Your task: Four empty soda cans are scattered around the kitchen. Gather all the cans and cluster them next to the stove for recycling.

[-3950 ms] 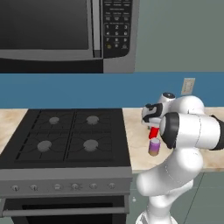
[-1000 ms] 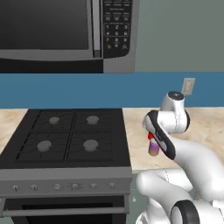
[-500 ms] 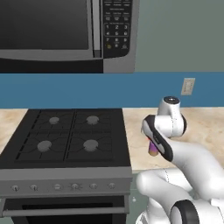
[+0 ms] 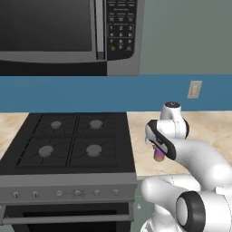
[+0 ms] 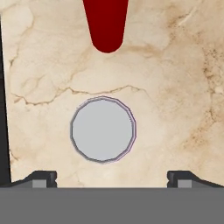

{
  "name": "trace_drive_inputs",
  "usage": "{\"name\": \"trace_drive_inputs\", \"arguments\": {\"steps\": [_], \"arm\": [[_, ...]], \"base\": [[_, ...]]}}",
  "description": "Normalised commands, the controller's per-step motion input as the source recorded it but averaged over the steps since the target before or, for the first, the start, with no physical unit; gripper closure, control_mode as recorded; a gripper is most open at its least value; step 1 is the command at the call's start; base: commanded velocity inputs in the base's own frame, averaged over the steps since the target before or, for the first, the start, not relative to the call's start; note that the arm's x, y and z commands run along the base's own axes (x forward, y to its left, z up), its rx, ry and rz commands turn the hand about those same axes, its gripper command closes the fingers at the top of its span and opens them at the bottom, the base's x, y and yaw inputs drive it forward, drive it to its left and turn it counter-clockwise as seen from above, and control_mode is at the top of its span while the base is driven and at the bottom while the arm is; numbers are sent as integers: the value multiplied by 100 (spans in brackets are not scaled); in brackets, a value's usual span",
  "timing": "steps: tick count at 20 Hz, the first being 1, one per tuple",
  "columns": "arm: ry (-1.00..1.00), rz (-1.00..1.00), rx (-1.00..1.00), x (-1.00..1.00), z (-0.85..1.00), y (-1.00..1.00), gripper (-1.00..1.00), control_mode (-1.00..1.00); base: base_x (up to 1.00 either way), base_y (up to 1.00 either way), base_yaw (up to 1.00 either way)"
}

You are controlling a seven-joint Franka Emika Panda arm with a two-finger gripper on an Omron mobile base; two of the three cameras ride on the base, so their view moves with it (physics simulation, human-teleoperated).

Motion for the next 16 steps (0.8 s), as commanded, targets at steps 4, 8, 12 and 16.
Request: {"name": "trace_drive_inputs", "arguments": {"steps": [4, 8, 12, 16], "arm": [[3, 0, 0, 7, -6, -2, -100, -100], [0, 0, 0, 1, -1, 0, -100, -100], [0, 0, 0, 0, -7, 0, -100, -100], [0, 0, 0, 5, -15, 0, -100, -100]], "base": [[0, 0, 0], [0, 0, 0], [0, 0, 0], [0, 0, 0]]}}
